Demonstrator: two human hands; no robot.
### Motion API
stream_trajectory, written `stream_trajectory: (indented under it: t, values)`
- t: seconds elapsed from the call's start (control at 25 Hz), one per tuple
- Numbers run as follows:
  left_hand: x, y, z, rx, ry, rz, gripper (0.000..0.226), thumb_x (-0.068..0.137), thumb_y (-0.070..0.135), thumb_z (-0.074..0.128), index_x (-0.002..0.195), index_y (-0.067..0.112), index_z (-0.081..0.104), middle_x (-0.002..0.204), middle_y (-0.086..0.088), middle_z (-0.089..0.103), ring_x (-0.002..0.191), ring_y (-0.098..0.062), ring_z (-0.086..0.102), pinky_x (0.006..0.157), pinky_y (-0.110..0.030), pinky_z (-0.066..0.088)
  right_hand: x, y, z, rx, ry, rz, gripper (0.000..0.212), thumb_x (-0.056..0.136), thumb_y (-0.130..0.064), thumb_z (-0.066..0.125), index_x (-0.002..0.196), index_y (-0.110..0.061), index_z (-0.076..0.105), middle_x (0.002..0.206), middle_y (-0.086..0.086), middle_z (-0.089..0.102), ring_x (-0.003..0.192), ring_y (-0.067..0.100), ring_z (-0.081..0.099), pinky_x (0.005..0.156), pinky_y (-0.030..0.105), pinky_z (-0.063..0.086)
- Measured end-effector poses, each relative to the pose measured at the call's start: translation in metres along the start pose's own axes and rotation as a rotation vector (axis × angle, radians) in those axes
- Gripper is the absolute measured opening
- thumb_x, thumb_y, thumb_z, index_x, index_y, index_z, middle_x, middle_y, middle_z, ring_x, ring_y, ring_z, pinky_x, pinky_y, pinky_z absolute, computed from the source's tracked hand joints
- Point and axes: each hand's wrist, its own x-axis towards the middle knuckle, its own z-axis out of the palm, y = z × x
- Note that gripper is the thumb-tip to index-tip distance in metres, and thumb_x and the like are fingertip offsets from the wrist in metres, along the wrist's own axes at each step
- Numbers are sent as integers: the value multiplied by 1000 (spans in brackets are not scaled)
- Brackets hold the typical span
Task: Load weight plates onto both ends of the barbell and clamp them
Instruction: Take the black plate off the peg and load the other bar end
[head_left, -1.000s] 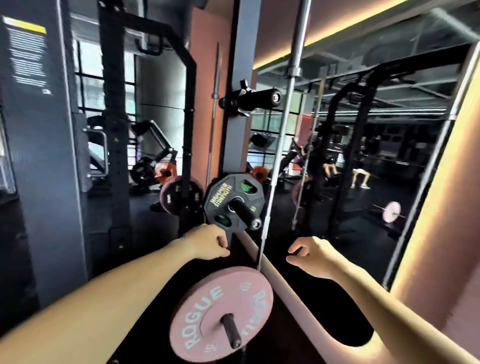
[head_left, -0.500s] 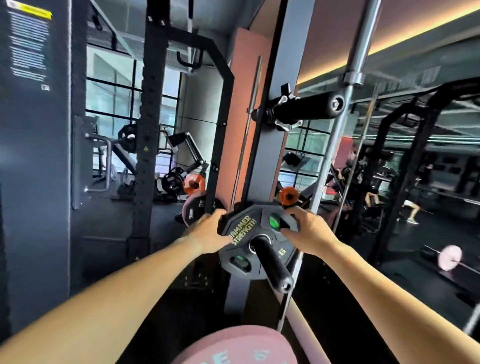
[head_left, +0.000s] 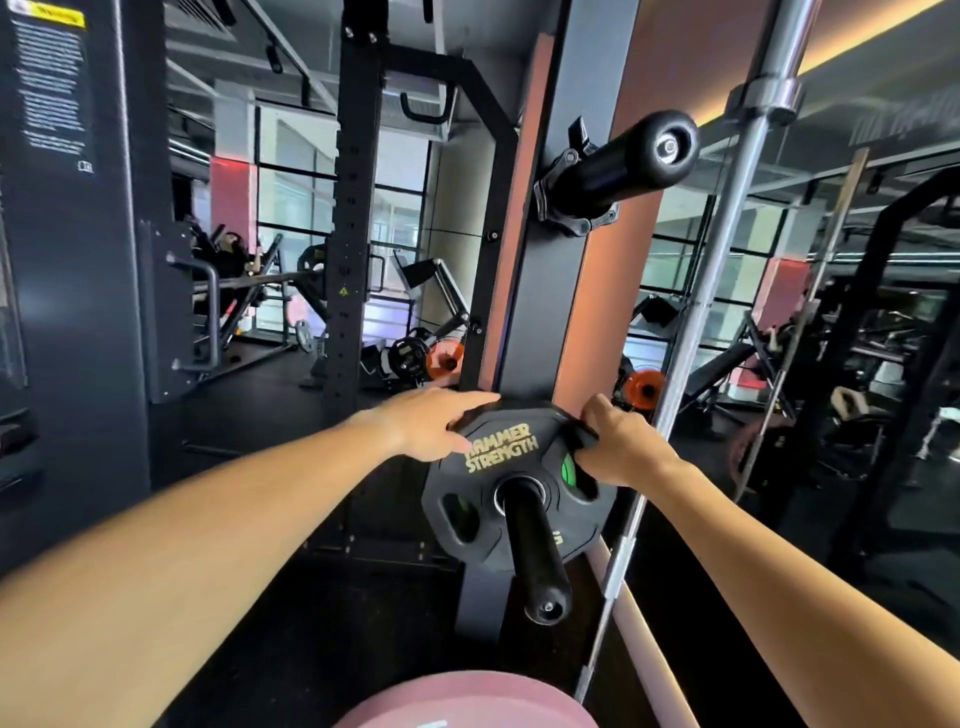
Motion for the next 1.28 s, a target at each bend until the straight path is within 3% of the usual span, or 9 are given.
stream_trajectory:
  t: [0.16, 0.28, 0.44, 0.6, 0.76, 0.88, 1.0, 1.2, 1.28]
  values:
    - [9, 28, 4, -248, 174, -3, 64, 94, 36, 66, 149, 46, 34, 132, 4, 56, 128, -20, 52, 98, -34, 42, 2, 14, 13, 146, -62, -4, 69, 75, -18, 67, 138, -24, 41, 103, 5, 62, 89, 28, 58, 70, 28, 47]
    - [-11, 26, 39, -440, 190, -185, 68, 87, 52, 69, 145, 31, 40, 144, 2, 52, 131, -23, 52, 108, -42, 44, -3, 18, 27, 356, -101, -46, 64, 72, -31, 82, 124, -25, 45, 111, 3, 65, 99, 25, 61, 84, 31, 47]
    - [-30, 20, 67, -561, 168, -379, 76, 86, 54, 70, 144, 18, 36, 141, 1, 55, 126, -24, 54, 98, -37, 48, -12, 20, 42, 519, -28, -32, 61, 73, -68, 74, 110, -30, 43, 123, 2, 61, 115, 25, 60, 103, 43, 47]
    - [-39, 33, 63, -714, 237, -419, 52, 76, 65, 73, 107, 26, 59, 102, 16, 67, 98, -7, 62, 68, -24, 44, -24, 20, 44, 482, 16, -33, 87, 64, -85, 65, 122, -22, 49, 127, 3, 62, 118, 28, 60, 103, 44, 49]
    - [-56, 43, 63, -914, 206, -463, 31, 61, 67, 83, 79, 42, 79, 72, 22, 74, 70, 0, 67, 59, -17, 47, -35, 35, 43, 814, -25, 37, 92, 43, -77, 87, 115, -21, 72, 109, -6, 77, 101, 16, 72, 92, 32, 57]
    - [-71, 50, 71, -980, 217, -537, 46, 47, 70, 88, 66, 29, 79, 58, 4, 65, 66, -16, 61, 71, -28, 47, -54, 46, 49, 1103, -173, 15, 78, 36, -64, 96, 99, -19, 82, 94, -2, 82, 79, 11, 76, 66, 19, 56]
    - [-87, 63, 75, -974, 246, -592, 52, 44, 73, 86, 48, 25, 67, 53, -5, 54, 57, -14, 60, 71, -28, 43, -76, 53, 53, 1201, -247, -23, 59, 41, -64, 95, 86, -28, 84, 72, -1, 77, 56, 13, 60, 56, 24, 49]
    - [-118, 92, 69, -933, 316, -606, 85, 36, 76, 87, 85, 7, 76, 49, -3, 49, 47, -14, 52, 75, -28, 47, -106, 57, 47, 1236, -289, -39, 52, 43, -62, 95, 76, -24, 83, 64, -2, 74, 48, 11, 59, 49, 23, 48]
    - [-131, 103, 64, -916, 339, -596, 86, 34, 74, 89, 85, 7, 73, 49, -3, 48, 48, -16, 49, 69, -25, 46, -119, 57, 45, 1224, -297, -49, 54, 43, -63, 95, 79, -24, 83, 73, -1, 78, 57, 15, 70, 58, 28, 56]
